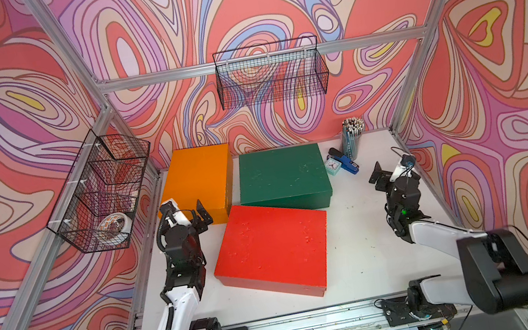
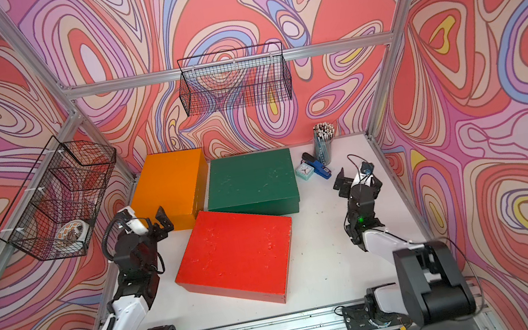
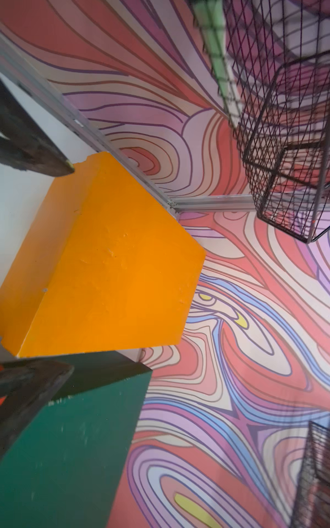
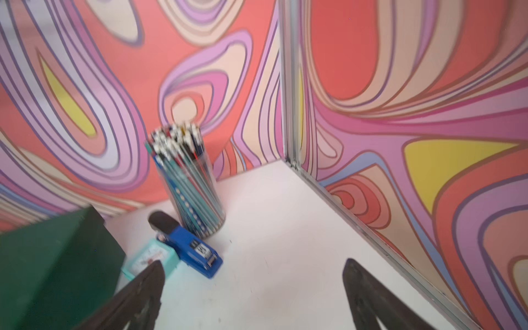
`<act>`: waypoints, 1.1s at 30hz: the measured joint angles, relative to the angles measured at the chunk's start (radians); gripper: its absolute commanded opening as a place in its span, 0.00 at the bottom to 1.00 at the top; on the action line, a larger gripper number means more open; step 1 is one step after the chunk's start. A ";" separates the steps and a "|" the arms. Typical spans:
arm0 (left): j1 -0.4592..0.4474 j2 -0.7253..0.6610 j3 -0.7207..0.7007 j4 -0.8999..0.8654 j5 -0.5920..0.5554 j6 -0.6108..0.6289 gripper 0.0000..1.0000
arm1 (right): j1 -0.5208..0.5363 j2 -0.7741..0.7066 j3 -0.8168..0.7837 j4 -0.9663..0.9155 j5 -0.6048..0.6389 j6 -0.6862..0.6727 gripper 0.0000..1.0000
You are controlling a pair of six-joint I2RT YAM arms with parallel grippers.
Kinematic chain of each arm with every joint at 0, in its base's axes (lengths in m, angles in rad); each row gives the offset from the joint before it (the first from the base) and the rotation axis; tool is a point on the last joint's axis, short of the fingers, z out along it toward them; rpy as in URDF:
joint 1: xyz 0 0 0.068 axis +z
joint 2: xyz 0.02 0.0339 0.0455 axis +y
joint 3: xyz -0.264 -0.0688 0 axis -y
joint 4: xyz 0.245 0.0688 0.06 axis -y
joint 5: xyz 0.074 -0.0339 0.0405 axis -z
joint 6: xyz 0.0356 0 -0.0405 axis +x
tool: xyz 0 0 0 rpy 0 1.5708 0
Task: Stack the shoeboxes
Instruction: Adjust the shoebox at the center of the board.
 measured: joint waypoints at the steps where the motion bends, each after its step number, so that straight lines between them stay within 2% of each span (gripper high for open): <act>1: 0.000 -0.024 0.061 -0.083 0.002 -0.042 1.00 | 0.000 -0.057 0.005 -0.034 0.012 0.030 0.98; 3: 0.001 -0.043 0.222 -0.278 0.049 -0.087 1.00 | 0.000 -0.179 0.044 -0.174 0.039 0.132 0.98; 7: 0.000 -0.063 0.421 -0.487 0.112 -0.164 1.00 | -0.001 -0.288 0.214 -0.525 0.045 0.303 0.98; 11: 0.002 -0.114 0.418 -0.609 0.153 -0.259 1.00 | -0.001 -0.306 0.349 -0.751 -0.014 0.391 0.98; 16: 0.002 -0.077 0.379 -0.663 0.255 -0.345 1.00 | -0.001 -0.273 0.362 -0.874 -0.163 0.429 0.98; 20: 0.002 0.005 0.378 -0.645 0.364 -0.360 1.00 | 0.024 -0.123 0.410 -0.891 -0.287 0.440 0.98; 24: -0.009 0.145 0.388 -0.572 0.473 -0.363 0.98 | 0.160 0.058 0.476 -0.882 -0.312 0.436 0.98; 27: -0.043 0.299 0.440 -0.567 0.508 -0.351 0.97 | 0.241 0.211 0.565 -0.874 -0.341 0.439 0.95; 33: -0.143 0.537 0.588 -0.568 0.529 -0.314 0.96 | 0.248 0.433 0.705 -0.861 -0.363 0.455 0.91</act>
